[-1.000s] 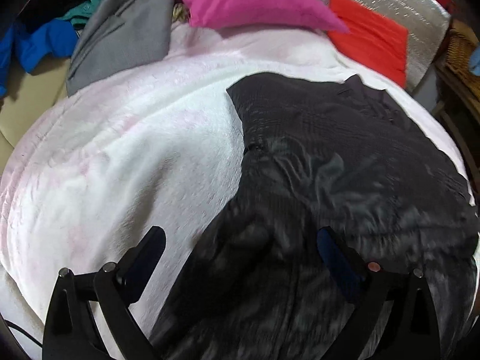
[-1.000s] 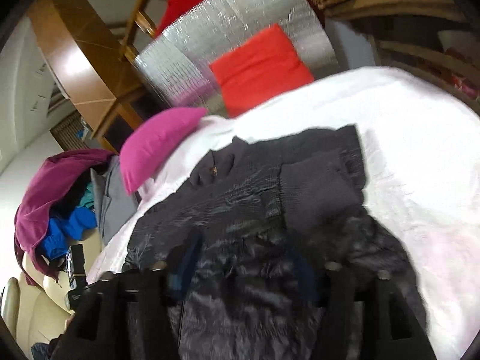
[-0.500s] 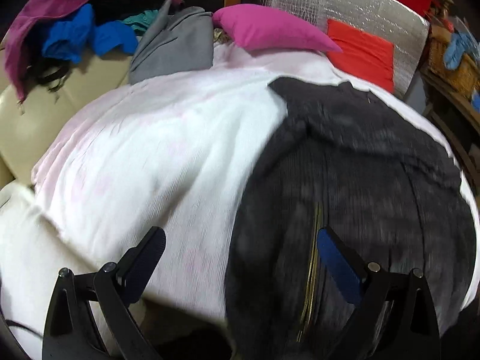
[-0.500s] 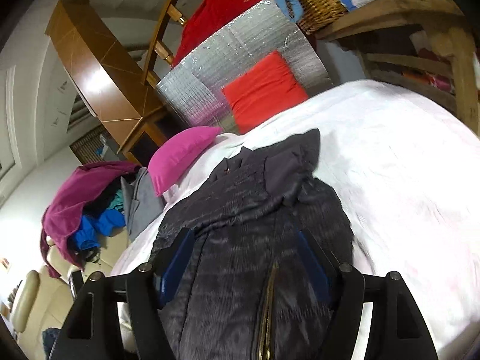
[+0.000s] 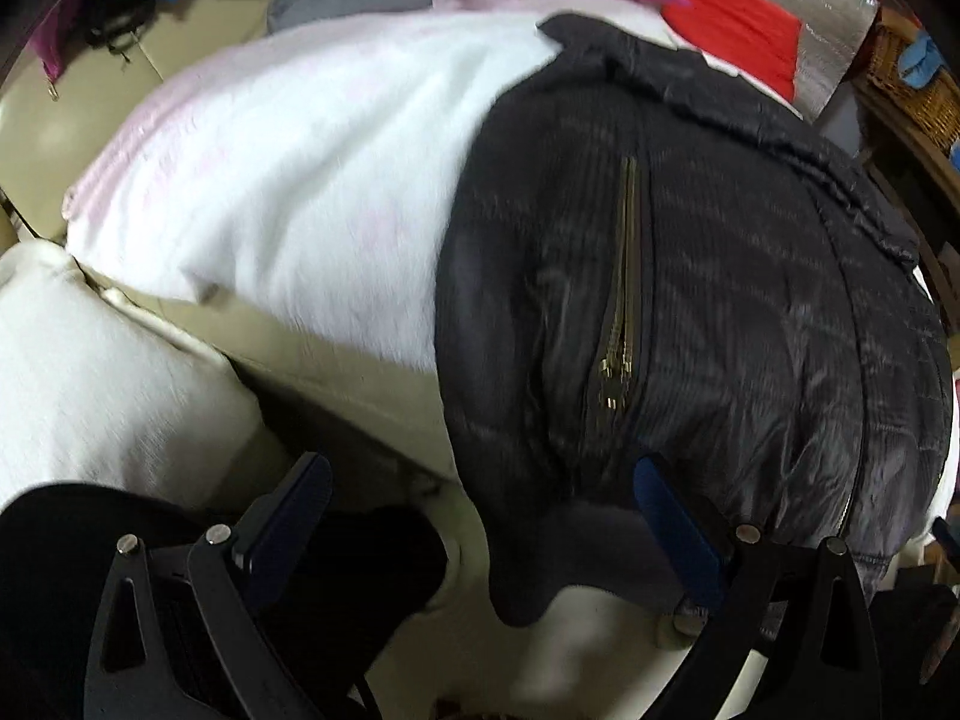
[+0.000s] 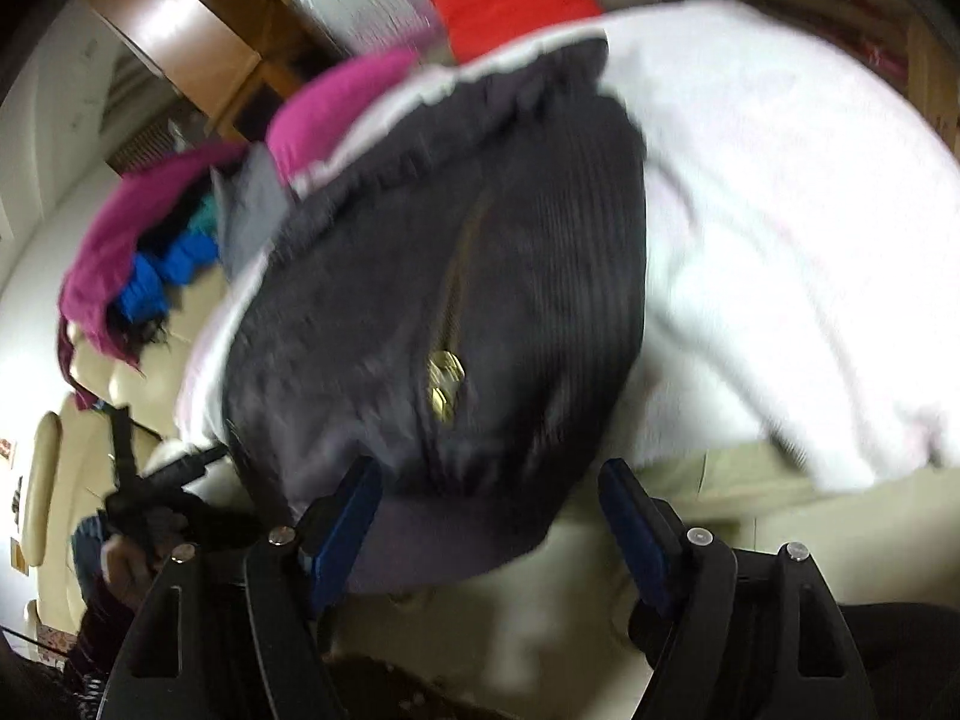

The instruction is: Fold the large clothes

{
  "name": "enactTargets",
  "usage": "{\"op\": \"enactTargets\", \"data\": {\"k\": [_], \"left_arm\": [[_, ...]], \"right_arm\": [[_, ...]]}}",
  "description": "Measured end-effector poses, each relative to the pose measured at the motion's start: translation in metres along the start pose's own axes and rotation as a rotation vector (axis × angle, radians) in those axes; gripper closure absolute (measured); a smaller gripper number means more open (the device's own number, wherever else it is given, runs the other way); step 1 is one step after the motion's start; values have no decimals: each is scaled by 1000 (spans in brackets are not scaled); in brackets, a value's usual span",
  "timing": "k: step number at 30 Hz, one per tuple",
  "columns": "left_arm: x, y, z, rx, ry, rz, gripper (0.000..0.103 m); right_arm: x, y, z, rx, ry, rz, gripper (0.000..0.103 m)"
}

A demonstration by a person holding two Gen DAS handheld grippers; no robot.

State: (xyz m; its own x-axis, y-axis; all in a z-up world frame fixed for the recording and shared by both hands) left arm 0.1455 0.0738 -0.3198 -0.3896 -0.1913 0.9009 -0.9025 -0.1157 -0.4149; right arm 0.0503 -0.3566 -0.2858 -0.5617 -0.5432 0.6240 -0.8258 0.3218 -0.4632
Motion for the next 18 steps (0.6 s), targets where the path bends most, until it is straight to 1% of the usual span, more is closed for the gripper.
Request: {"op": "enactTargets", "data": {"k": [2, 4, 5, 7, 10, 12, 13, 14, 15, 16, 17, 18], "left_arm": [[-1, 3, 4, -20, 0, -7, 3], [-4, 4, 7, -25, 10, -20, 3], [-7, 5, 9, -28, 13, -28, 3], [-14, 7, 11, -38, 22, -59, 3], [-19, 10, 14, -45, 38, -69, 3], [-18, 14, 15, -47, 59, -66, 3], [-18, 15, 16, -50, 72, -66, 3], [-18, 15, 17, -52, 82, -66, 3], [-18, 16, 18, -53, 93, -68, 3], [-17, 17, 19, -54, 97, -67, 3], [-17, 17, 20, -56, 100, -65, 3], [-16, 18, 21, -56, 102, -61, 5]], "right_arm": [[-12, -1, 9, -31, 21, -6, 25], [-19, -3, 17, -62, 62, 11, 25], [-22, -5, 17, -65, 62, 20, 25], [-24, -8, 8, -40, 3, 42, 25], [-27, -7, -11, 44, -8, 49, 24], [-23, -4, -27, 95, -88, 58, 24], [-16, -3, -39, 134, -167, 67, 26], [-11, -2, -49, 160, -258, 68, 31], [-8, -2, -54, 173, -285, 71, 31], [-6, -2, -56, 197, -262, 75, 31], [-7, -3, -52, 203, -200, 76, 30], [-8, -4, -41, 182, -120, 73, 30]]}}
Point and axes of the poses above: each gripper's, at about its wrist camera, not at the fingertips, and x roughly against the way its jaws point, z to its right, y to its underside, the point moved 4 cm from there along -x, roughly the way its jaws point, and after that the axes turned 14 degrees about -y, right-handed, at the moved point
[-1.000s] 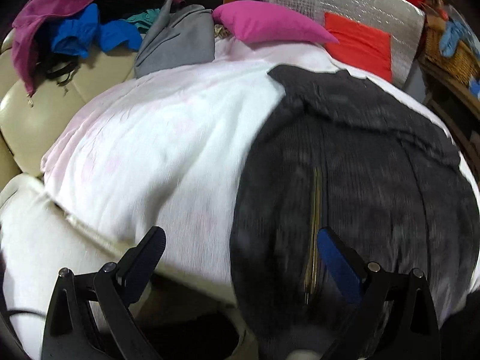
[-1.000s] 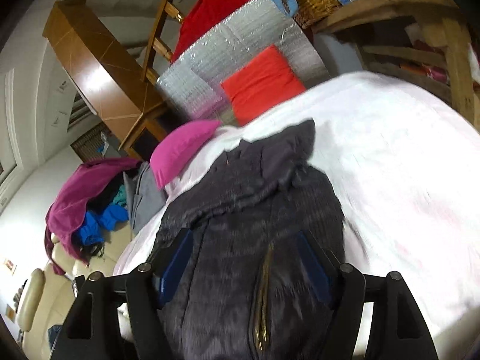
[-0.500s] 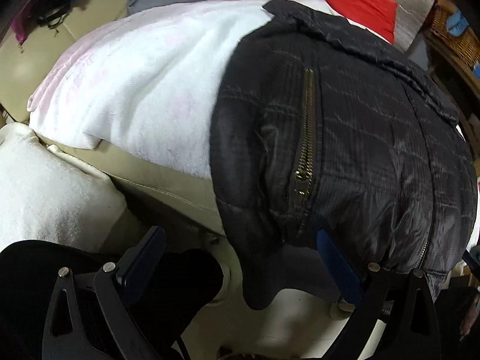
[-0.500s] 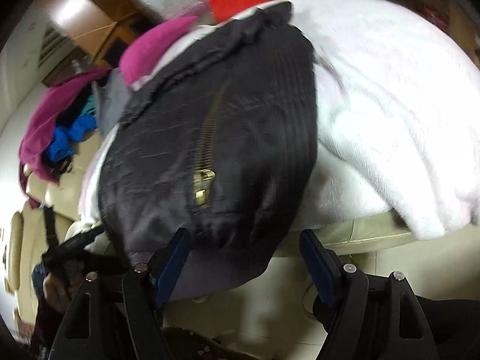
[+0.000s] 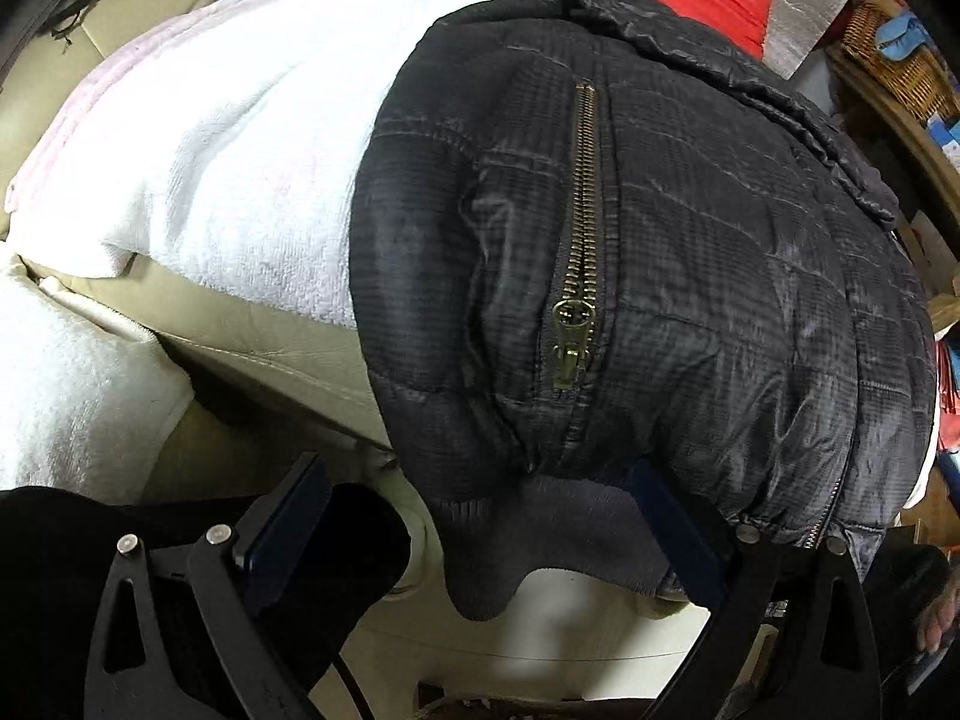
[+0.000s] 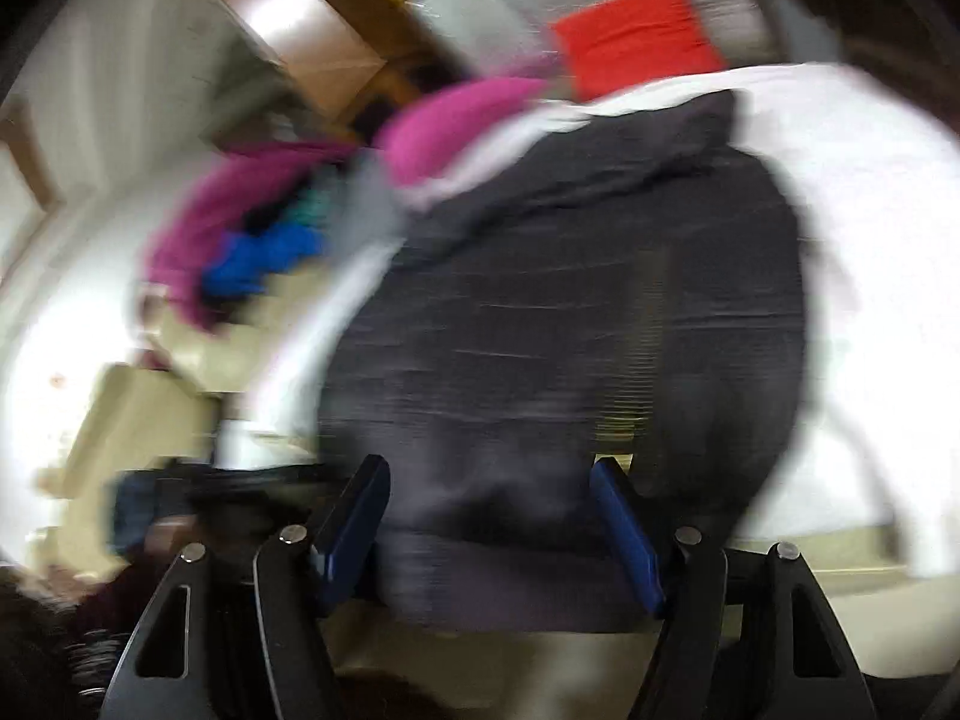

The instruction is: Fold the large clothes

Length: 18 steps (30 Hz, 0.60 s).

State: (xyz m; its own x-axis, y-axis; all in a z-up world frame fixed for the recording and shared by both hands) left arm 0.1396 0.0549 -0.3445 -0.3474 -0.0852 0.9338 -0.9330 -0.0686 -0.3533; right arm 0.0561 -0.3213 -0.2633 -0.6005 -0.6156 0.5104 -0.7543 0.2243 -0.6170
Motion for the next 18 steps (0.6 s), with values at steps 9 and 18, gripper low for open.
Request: {"op": "enactTargets", "data": {"k": [9, 18], "left_arm": [[-10, 11, 16, -13, 29, -22, 28], [-11, 9, 11, 15, 75, -7, 40]], "right_arm": [[11, 13, 72, -230, 105, -37, 30], [-9, 5, 46, -156, -49, -67, 29]]}}
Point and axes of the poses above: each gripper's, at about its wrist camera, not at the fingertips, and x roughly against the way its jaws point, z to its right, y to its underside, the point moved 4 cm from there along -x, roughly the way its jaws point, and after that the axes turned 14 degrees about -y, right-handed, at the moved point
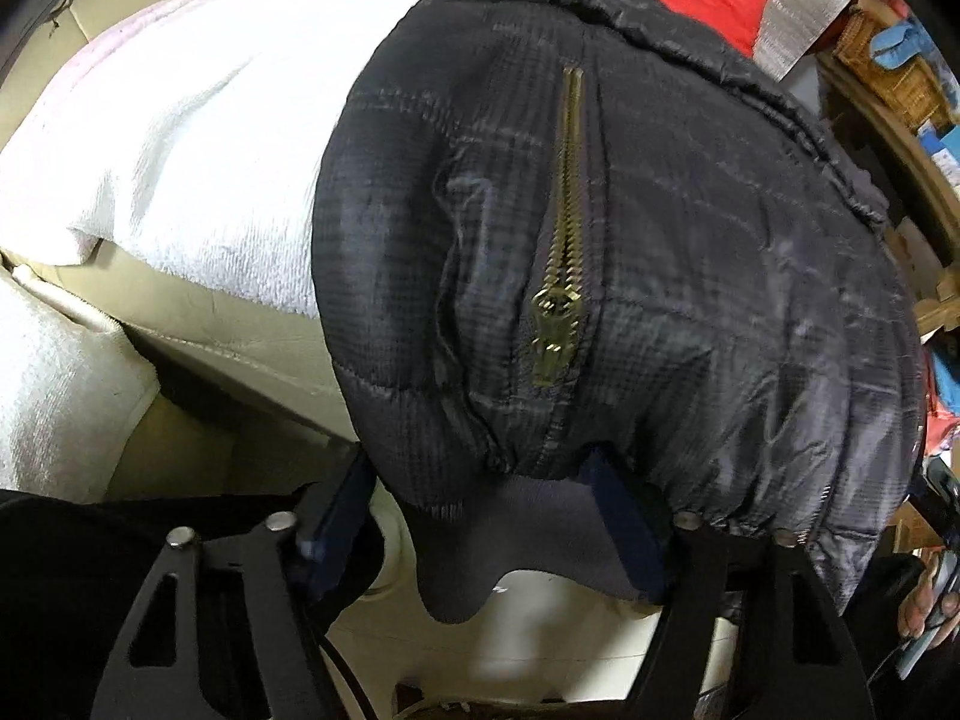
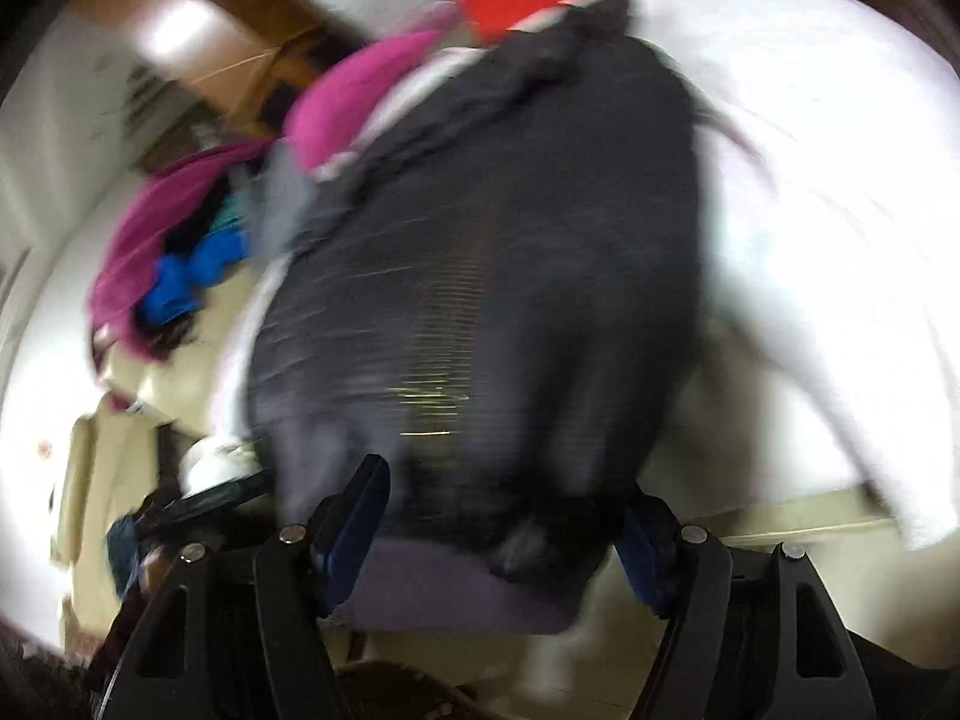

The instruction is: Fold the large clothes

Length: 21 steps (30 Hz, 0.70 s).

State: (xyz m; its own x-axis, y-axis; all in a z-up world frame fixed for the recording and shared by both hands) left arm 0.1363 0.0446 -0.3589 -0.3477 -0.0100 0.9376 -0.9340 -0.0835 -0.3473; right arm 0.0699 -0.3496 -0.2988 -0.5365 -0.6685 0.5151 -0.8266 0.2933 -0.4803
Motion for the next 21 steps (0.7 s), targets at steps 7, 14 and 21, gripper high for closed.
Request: {"op": "enactTargets", "data": {"k": [7, 14, 21], "left_arm": [[7, -2, -10, -5, -4, -9, 37], [-9, -3, -6, -14, -12, -52, 26], [-8, 1, -1, -3, 32, -32, 58]], "right_arm": [[5, 5, 17, -31, 53, -33, 29], [-15, 29, 35, 0, 205, -220, 25], [-40, 24, 33, -6, 152, -220, 26]]}}
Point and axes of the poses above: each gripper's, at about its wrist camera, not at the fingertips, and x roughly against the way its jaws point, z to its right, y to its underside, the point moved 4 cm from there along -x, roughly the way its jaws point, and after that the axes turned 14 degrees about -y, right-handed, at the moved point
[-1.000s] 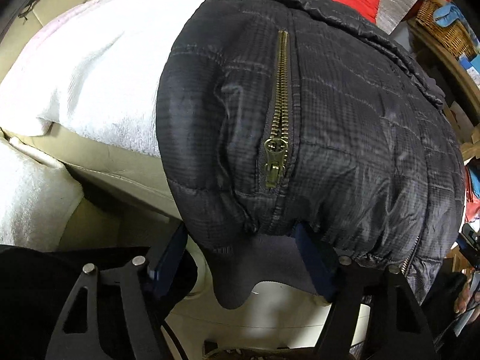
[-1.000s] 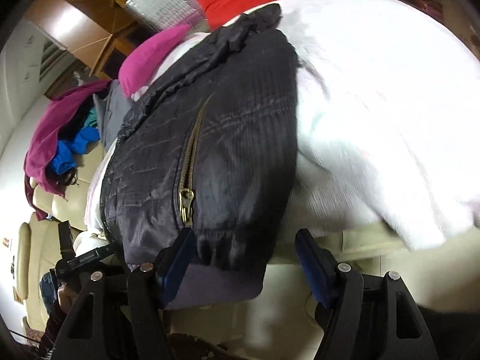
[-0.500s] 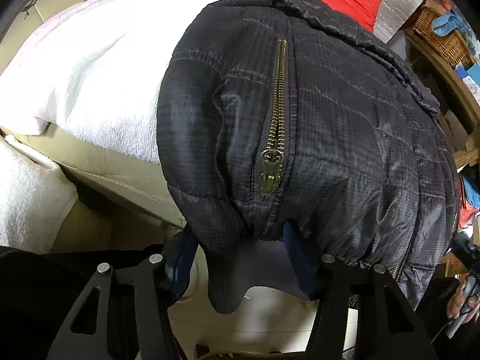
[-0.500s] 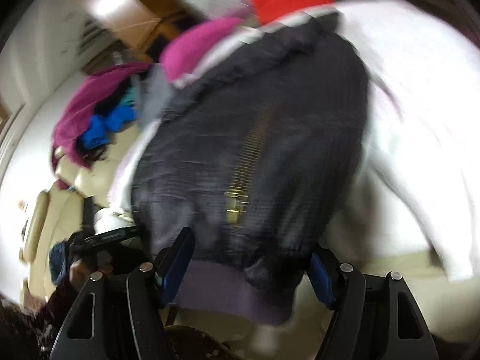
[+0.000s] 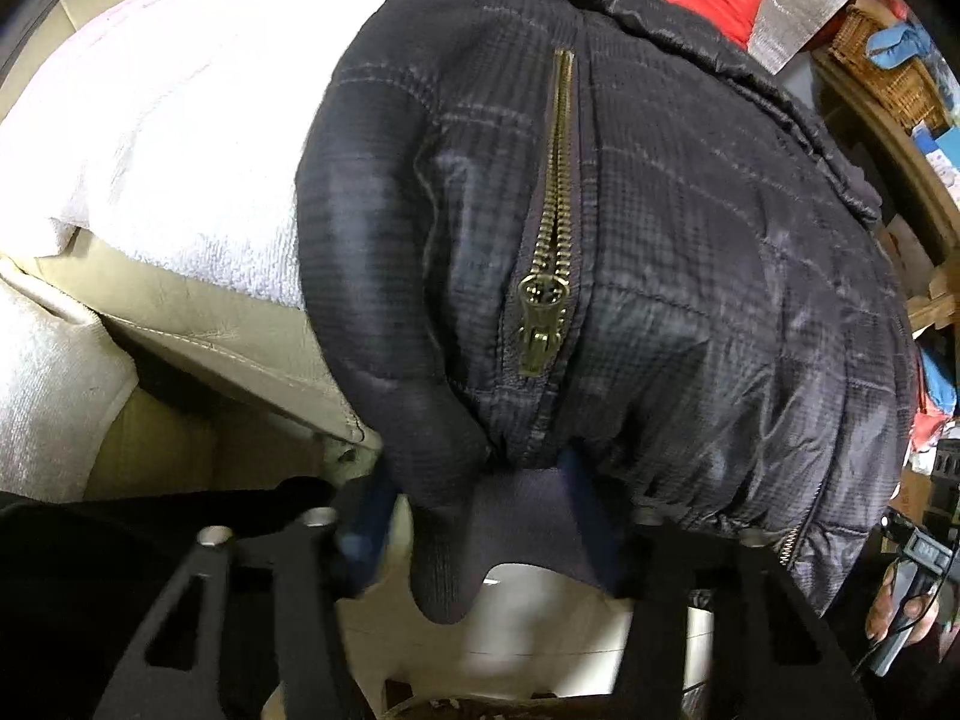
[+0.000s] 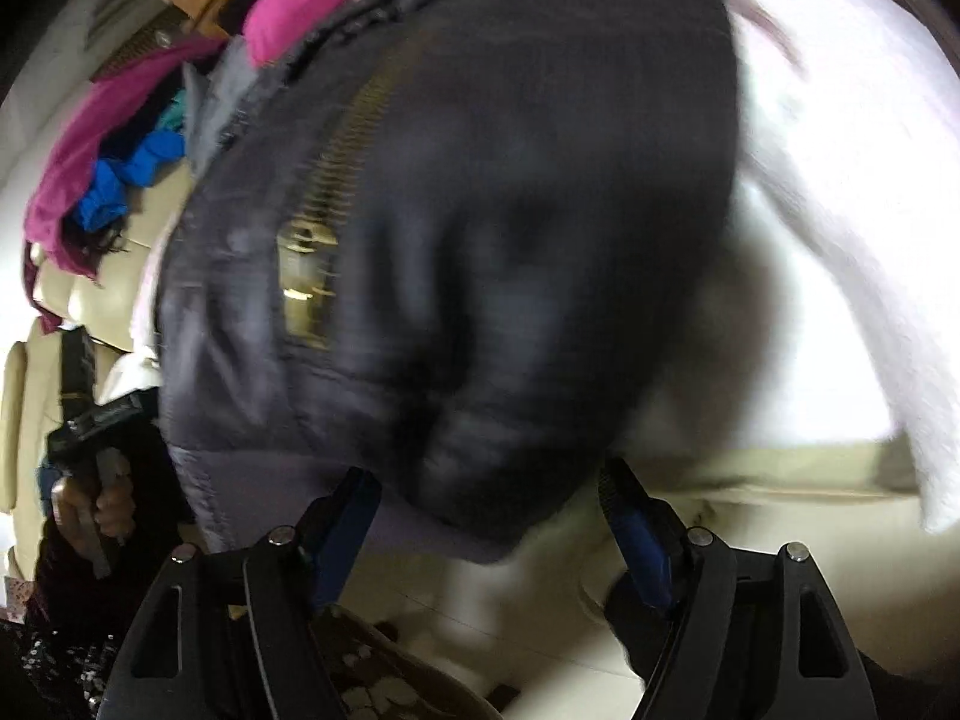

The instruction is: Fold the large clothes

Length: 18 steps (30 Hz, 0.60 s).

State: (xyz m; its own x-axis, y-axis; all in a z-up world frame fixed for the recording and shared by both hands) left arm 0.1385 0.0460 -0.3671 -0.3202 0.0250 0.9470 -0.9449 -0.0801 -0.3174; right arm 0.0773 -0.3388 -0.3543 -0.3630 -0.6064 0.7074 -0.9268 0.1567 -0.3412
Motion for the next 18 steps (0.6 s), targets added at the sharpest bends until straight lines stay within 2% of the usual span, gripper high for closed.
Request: {"op": "enactTargets", "data": {"k": [2, 3, 5, 8, 10, 11, 13, 14, 15, 16, 17, 18], "left_arm": [[4, 1, -1, -1, 12, 7, 65], [7, 1, -1, -1, 19, 12, 70], [9, 2, -1, 0, 27, 18, 71], [9, 2, 1, 3, 26, 10, 70], [4, 2, 3, 8, 20, -8, 55], [-2, 1, 2, 9, 18, -23, 41], [-8, 1, 4, 2, 13, -42, 41], [-9, 1, 5, 1, 16, -39, 43], [-6, 1, 4, 7, 29, -31, 57], [-5, 1, 3, 10, 32, -28, 65], [-4, 1, 2, 15, 41, -28, 71], [-2, 2, 2, 17, 54, -27, 79]], "right_arm": [[1, 2, -23, 55, -82, 2, 29], [4, 3, -35, 95, -89, 11, 38], [18, 4, -56, 134, -136, 59, 45], [44, 2, -70, 138, -276, 169, 46], [43, -3, -63, 125, -267, 164, 46], [37, -5, -51, 91, -236, 148, 45], [10, -7, -35, -1, -213, 75, 44], [0, -7, -30, -17, -187, 53, 44], [-8, -7, -28, -17, -160, 29, 44], [-12, -5, -32, 8, -147, 17, 47], [-9, -7, -39, 62, -145, 22, 61], [-3, -7, -51, 122, -128, 37, 69]]}}
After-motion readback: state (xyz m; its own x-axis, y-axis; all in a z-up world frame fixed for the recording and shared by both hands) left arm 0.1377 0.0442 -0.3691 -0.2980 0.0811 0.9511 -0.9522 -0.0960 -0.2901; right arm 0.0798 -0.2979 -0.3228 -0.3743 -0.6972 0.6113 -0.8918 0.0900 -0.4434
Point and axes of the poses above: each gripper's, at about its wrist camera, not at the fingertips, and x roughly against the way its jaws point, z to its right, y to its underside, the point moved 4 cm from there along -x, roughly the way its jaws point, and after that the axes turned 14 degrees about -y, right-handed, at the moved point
